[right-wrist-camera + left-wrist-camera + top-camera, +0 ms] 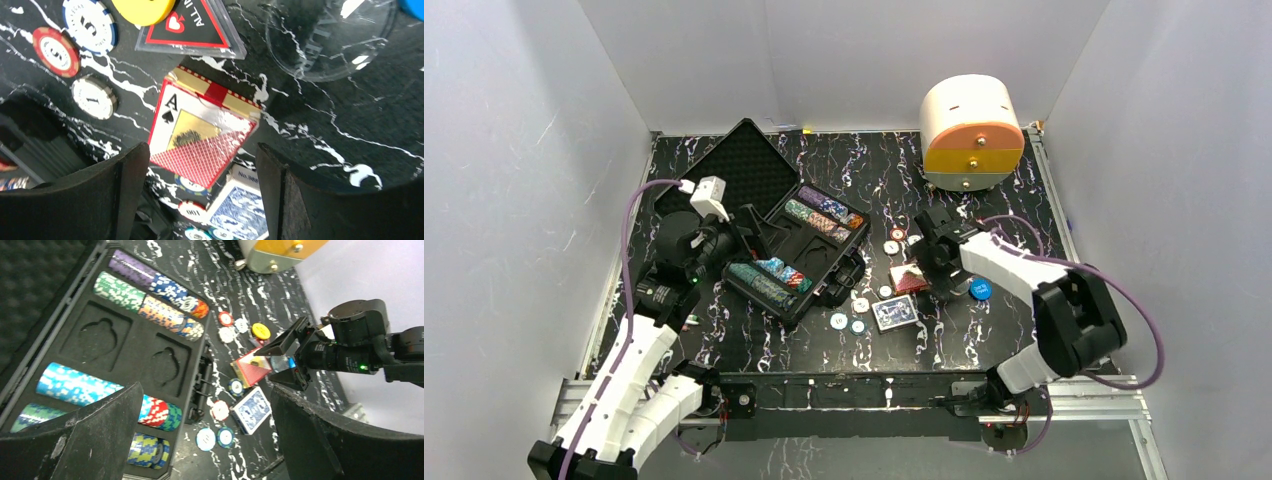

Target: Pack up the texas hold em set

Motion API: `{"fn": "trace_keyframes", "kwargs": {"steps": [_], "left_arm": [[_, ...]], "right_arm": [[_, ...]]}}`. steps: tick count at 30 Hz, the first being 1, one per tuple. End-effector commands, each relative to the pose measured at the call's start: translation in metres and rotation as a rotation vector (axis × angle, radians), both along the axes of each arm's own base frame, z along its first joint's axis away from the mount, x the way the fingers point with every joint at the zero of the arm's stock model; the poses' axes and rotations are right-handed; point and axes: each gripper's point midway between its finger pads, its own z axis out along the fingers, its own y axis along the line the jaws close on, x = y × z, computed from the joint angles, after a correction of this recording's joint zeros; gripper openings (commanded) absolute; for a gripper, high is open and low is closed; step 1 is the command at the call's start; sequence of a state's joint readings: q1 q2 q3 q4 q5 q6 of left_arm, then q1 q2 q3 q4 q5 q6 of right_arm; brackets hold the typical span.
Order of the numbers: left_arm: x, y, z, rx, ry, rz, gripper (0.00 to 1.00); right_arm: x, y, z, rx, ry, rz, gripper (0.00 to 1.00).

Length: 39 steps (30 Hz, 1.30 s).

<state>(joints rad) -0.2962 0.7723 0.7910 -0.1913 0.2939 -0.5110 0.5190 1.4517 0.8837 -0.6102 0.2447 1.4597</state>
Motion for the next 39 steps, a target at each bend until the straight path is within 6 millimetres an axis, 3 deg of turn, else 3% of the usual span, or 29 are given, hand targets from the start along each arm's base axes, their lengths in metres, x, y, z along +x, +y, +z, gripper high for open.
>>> {"fn": "trace_keyframes", "kwargs": {"steps": [1,14,19,23,30,32,35,36,39], "left_arm": [[0.009,0.016,-0.004,0.094,-0.018,0.061,0.98],[0.011,0.013,-0.020,0.102,0.006,0.042,0.98],[0.014,0.025,-0.027,0.191,0.006,0.073,0.98],[0.016,0.035,-0.030,0.257,0.017,0.094,0.98],[0.014,0.032,-0.035,0.235,0.035,0.092,0.98],[0.013,0.032,-0.034,0.231,0.035,0.092,0.98],[0.012,0.032,-0.034,0.229,0.036,0.094,0.98],[0.012,0.032,-0.036,0.228,0.041,0.092,0.98],[0.008,0.025,-0.035,0.199,0.052,0.059,0.98]], "right_arm": [[0.024,0.006,-0.002,-0.021,-0.013,-0.082,0.85],[0.036,0.009,-0.029,-0.092,0.052,-0.111,0.84],[0.040,0.016,-0.027,-0.074,0.064,-0.103,0.82],[0.035,0.017,-0.040,-0.108,0.145,-0.085,0.83],[0.024,0.014,-0.052,-0.197,0.298,-0.042,0.86],[0.024,0.014,-0.053,-0.201,0.303,-0.040,0.84],[0.029,0.017,-0.053,-0.195,0.294,-0.020,0.71],[0.031,0.018,-0.050,-0.192,0.285,-0.013,0.65],[0.047,0.027,-0.032,-0.164,0.220,0.035,0.60]]}}
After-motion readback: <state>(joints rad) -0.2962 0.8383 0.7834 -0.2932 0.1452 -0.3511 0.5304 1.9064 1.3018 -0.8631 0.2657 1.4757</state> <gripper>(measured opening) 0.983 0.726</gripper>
